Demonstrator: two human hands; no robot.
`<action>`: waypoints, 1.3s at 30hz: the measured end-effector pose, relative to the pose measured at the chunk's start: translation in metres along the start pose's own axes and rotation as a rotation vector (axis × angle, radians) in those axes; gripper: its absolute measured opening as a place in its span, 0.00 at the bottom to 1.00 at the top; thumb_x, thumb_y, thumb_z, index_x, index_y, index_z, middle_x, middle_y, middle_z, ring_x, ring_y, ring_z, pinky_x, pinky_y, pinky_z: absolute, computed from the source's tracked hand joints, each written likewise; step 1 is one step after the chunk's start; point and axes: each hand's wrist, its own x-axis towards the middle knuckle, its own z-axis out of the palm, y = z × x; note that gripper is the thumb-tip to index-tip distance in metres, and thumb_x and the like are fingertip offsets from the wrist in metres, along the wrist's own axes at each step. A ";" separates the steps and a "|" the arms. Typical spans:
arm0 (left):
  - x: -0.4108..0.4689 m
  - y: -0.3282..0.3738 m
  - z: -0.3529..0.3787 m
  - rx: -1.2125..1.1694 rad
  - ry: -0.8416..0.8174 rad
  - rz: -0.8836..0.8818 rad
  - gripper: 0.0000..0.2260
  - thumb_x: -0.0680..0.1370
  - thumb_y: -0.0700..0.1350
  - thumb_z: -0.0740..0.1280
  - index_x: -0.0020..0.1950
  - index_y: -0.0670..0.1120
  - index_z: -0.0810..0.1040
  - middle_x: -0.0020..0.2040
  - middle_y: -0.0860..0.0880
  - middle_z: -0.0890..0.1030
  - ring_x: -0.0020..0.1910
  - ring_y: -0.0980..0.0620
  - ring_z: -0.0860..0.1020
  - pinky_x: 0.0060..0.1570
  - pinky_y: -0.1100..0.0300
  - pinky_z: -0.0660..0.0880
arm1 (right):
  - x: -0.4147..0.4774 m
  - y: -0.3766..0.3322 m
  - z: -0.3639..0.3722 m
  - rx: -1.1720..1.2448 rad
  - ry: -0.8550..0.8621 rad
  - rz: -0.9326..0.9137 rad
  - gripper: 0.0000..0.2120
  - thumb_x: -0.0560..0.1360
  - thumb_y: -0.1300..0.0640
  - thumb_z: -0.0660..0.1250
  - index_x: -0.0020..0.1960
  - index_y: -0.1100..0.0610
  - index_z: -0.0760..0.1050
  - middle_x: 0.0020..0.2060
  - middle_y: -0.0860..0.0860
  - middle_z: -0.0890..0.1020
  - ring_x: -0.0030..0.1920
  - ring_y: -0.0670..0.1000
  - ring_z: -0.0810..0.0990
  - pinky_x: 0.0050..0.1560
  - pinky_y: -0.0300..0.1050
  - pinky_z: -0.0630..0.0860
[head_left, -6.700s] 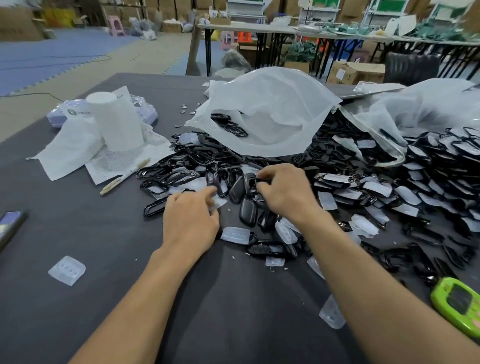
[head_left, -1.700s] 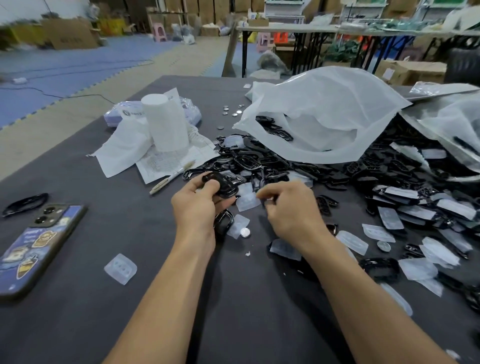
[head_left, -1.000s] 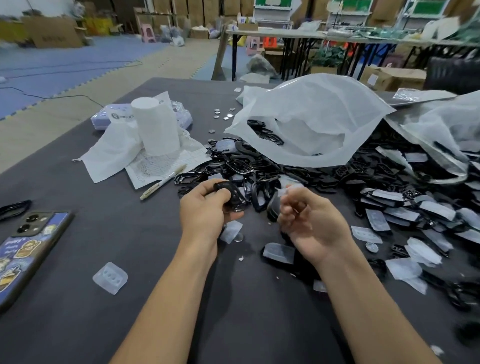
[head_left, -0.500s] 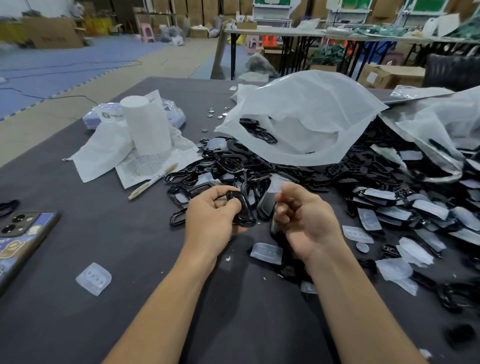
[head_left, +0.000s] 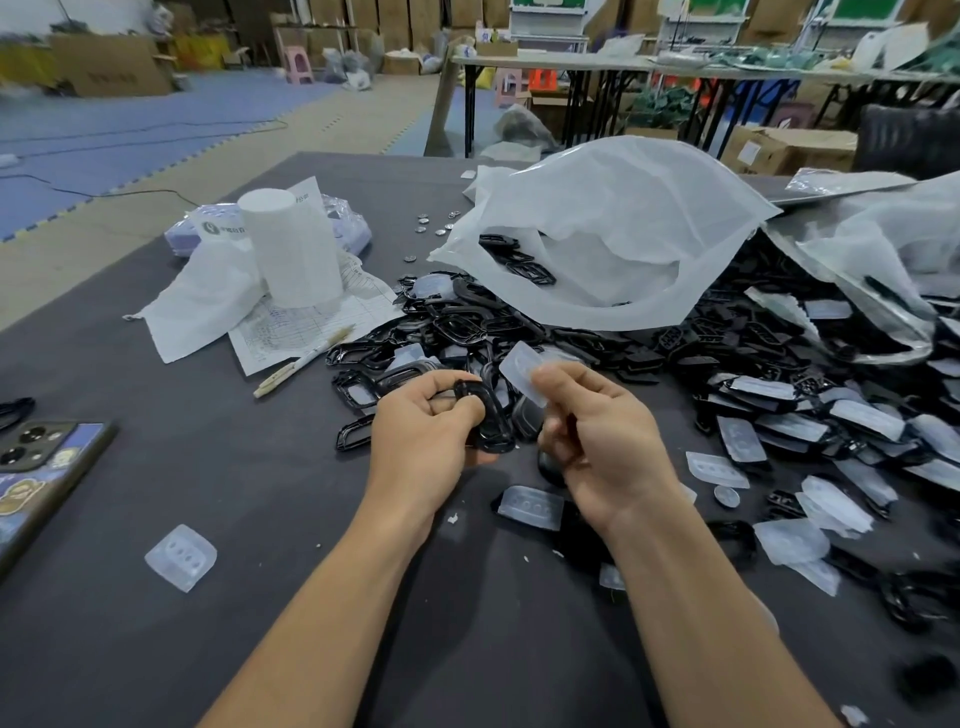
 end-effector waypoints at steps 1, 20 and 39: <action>0.000 0.000 0.001 0.002 0.000 0.002 0.11 0.77 0.32 0.69 0.49 0.47 0.85 0.40 0.42 0.87 0.33 0.53 0.83 0.29 0.59 0.80 | -0.001 -0.001 0.001 0.014 -0.007 -0.003 0.15 0.77 0.60 0.73 0.32 0.51 0.82 0.26 0.51 0.76 0.23 0.47 0.66 0.27 0.39 0.57; -0.009 0.004 -0.001 -0.042 -0.159 -0.003 0.08 0.78 0.37 0.74 0.49 0.50 0.88 0.41 0.41 0.87 0.35 0.47 0.86 0.30 0.59 0.80 | -0.006 0.002 -0.003 -0.296 -0.170 -0.268 0.07 0.70 0.71 0.76 0.36 0.62 0.85 0.27 0.52 0.81 0.25 0.42 0.75 0.26 0.33 0.71; -0.012 0.004 0.000 -0.190 -0.332 -0.106 0.15 0.79 0.29 0.66 0.53 0.45 0.88 0.49 0.40 0.87 0.47 0.43 0.87 0.41 0.54 0.85 | 0.005 0.012 -0.005 -0.630 0.165 -0.436 0.09 0.59 0.44 0.77 0.38 0.45 0.84 0.30 0.45 0.85 0.31 0.45 0.84 0.34 0.43 0.79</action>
